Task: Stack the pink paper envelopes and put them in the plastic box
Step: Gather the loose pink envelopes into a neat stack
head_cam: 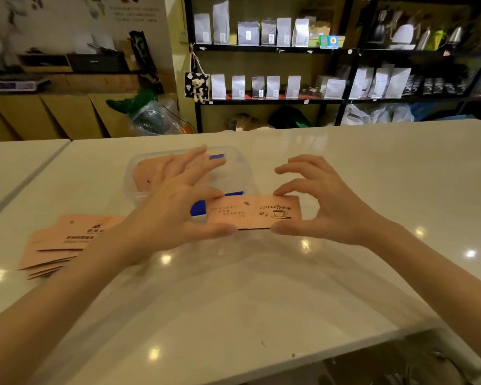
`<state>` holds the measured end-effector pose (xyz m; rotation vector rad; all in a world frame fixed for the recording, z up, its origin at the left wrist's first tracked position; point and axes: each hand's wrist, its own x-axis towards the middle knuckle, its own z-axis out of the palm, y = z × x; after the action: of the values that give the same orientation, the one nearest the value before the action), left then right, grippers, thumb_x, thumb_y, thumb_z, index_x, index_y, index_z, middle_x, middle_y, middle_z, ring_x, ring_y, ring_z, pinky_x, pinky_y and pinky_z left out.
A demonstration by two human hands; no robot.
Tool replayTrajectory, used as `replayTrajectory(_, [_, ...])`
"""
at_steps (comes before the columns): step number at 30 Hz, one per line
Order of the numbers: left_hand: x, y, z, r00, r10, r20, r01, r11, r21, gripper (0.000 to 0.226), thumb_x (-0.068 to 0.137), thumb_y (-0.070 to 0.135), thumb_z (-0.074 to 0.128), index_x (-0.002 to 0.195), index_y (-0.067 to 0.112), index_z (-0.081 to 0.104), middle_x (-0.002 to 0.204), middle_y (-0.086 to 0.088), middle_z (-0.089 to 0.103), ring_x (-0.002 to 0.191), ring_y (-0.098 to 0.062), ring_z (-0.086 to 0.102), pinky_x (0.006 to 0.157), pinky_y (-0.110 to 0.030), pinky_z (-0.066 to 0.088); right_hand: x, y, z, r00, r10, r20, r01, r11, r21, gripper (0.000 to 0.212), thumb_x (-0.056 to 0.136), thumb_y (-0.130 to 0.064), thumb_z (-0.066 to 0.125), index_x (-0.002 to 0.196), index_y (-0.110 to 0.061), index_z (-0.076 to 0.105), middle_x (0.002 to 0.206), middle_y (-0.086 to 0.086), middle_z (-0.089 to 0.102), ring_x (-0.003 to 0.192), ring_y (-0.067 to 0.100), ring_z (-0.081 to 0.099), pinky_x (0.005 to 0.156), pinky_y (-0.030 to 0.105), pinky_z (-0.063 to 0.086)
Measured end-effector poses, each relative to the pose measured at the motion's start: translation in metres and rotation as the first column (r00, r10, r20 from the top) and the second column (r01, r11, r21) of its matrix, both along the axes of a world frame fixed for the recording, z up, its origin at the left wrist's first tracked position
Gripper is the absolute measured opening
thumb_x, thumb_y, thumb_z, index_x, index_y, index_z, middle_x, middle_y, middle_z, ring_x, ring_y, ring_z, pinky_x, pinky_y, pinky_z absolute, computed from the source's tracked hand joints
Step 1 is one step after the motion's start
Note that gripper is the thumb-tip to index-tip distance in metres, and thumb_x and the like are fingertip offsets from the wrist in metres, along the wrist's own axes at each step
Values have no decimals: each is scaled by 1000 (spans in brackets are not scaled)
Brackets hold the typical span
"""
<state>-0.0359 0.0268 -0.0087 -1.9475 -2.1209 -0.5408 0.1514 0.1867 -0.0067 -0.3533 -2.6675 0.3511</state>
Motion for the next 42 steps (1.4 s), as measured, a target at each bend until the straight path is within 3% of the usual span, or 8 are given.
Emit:
replayTrajectory(5, [-30, -34, 16, 999, 36, 33, -39, 994, 104, 64, 58, 73, 46, 113, 41, 53, 142, 15, 26, 135, -7, 1, 107, -36, -3, -41, -23, 22, 998, 62, -16, -61, 997, 46, 56, 60, -62, 59, 104, -28, 62, 135, -9, 44, 130, 11, 20, 109, 32, 17])
replayTrajectory(10, [-58, -70, 24, 987, 147, 67, -154, 980, 124, 62, 54, 75, 46, 106, 43, 53, 138, 19, 25, 131, 0, 2, 106, -39, -2, -84, -46, 23, 984, 172, -43, -168, 982, 81, 54, 64, -63, 57, 107, -29, 60, 133, -9, 46, 122, 0, 18, 98, 11, 9])
replayTrajectory(13, [-74, -91, 26, 968, 214, 134, -227, 970, 91, 66, 48, 83, 43, 102, 46, 52, 136, 23, 24, 131, 2, 1, 109, -43, 0, -106, -62, 21, 978, 208, -33, -203, 973, 114, 57, 65, -66, 54, 109, -30, 59, 134, -9, 46, 127, 6, 20, 98, 12, 7])
replayTrajectory(20, [-100, -133, 15, 884, 340, 321, -319, 941, -116, 59, 41, 74, 56, 96, 52, 52, 127, 31, 33, 125, 8, 10, 111, -45, 10, -144, -100, 5, 962, 272, 38, -274, 960, 66, 66, 62, -75, 44, 107, -29, 56, 143, -7, 34, 134, 12, 9, 110, 36, 11])
replayTrajectory(28, [-115, -156, -3, 853, 381, 356, -296, 916, -271, 69, 35, 86, 49, 98, 57, 50, 113, 46, 28, 119, 13, 17, 107, -32, 17, -157, -114, -14, 926, 337, 170, -345, 938, 19, 62, 67, -67, 53, 117, -31, 50, 149, -9, 19, 131, 4, -4, 111, 37, 1])
replayTrajectory(32, [-119, -157, -6, 843, 388, 372, -264, 902, -342, 78, 34, 87, 47, 105, 56, 46, 113, 43, 30, 119, 10, 22, 105, -28, 20, -160, -110, -15, 902, 371, 220, -384, 923, 18, 62, 68, -70, 48, 119, -34, 48, 149, -11, 19, 130, 0, -4, 103, 29, -4])
replayTrajectory(37, [-127, -142, 7, 781, 426, 456, -204, 865, -459, 83, 33, 90, 40, 108, 54, 38, 110, 34, 41, 99, 14, 40, 85, -13, 33, -170, -104, -2, 887, 411, 210, -412, 910, -43, 52, 75, -63, 44, 118, -34, 49, 147, -12, 27, 135, 3, 4, 107, 29, -2])
replayTrajectory(42, [-139, -111, 20, 791, 512, 335, -133, 679, -722, 75, 67, 56, 63, 131, 33, 32, 135, 11, 39, 115, -5, 37, 97, -24, 30, -199, -103, 16, 795, 396, 460, -443, 897, -7, 61, 75, -61, 49, 126, -28, 46, 151, -9, 20, 139, 8, -2, 111, 39, -9])
